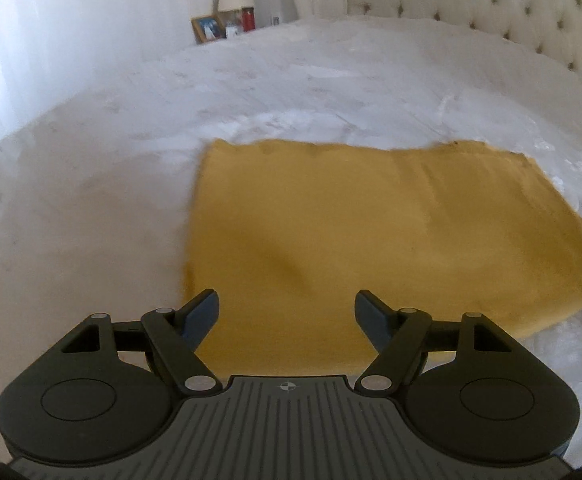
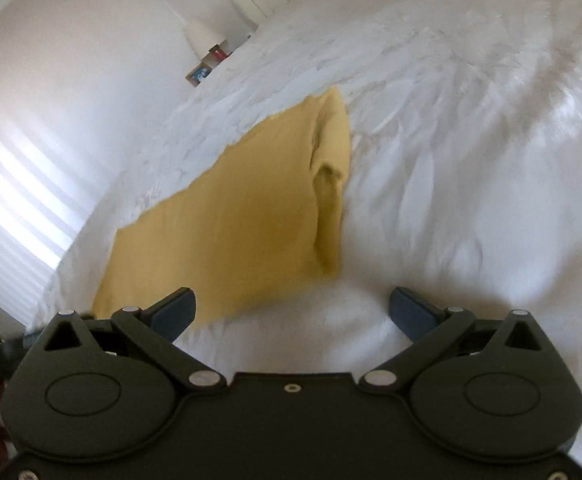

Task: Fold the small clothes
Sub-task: 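Grasp the sweater edge with the right gripper and lift it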

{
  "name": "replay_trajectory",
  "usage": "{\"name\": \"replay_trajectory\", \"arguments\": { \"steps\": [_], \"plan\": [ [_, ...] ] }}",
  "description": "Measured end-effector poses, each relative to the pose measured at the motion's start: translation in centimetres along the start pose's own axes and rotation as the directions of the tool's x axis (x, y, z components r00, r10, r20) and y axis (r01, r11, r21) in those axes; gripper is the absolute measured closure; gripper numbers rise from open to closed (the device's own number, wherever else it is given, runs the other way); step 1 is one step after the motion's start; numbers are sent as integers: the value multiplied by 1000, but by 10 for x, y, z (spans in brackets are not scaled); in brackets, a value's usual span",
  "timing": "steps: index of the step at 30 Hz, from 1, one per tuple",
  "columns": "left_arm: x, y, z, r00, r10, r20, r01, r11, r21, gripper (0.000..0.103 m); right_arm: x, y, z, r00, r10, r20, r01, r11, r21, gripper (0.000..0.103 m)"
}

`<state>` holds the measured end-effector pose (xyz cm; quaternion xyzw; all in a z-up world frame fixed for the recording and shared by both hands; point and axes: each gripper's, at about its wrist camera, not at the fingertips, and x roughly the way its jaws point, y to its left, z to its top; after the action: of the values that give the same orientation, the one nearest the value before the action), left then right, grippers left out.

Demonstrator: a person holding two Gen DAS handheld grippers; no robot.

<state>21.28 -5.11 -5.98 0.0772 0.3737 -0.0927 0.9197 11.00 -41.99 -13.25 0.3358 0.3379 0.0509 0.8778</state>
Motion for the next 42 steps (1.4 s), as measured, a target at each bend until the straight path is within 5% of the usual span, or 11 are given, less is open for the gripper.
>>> {"name": "replay_trajectory", "arguments": {
  "steps": [12,14,16,20,28,35,42],
  "plan": [
    [16,32,-4,999,-36,-39,36,999,-26,29,83,-5,70,991,96,-93,-94,995,26,2],
    [19,40,-5,998,-51,-43,49,998,-40,29,89,-1,73,992,84,-96,-82,996,25,17],
    [21,47,-9,998,-59,-27,58,997,-51,29,93,3,75,994,38,-107,-37,999,8,57],
    [26,61,-12,998,-63,-10,62,996,-69,29,100,14,76,990,-26,-135,25,1000,-14,72],
    [21,91,-17,994,-113,2,113,989,-99,29,89,107,88,970,-215,-112,176,942,-285,77],
    [16,113,-10,995,-90,31,94,985,-144,29,123,204,77,974,-170,-153,91,902,-423,78],
    [18,137,-7,996,-84,25,88,971,-221,29,171,260,38,971,-118,-209,8,885,-465,79]
  ]
}}
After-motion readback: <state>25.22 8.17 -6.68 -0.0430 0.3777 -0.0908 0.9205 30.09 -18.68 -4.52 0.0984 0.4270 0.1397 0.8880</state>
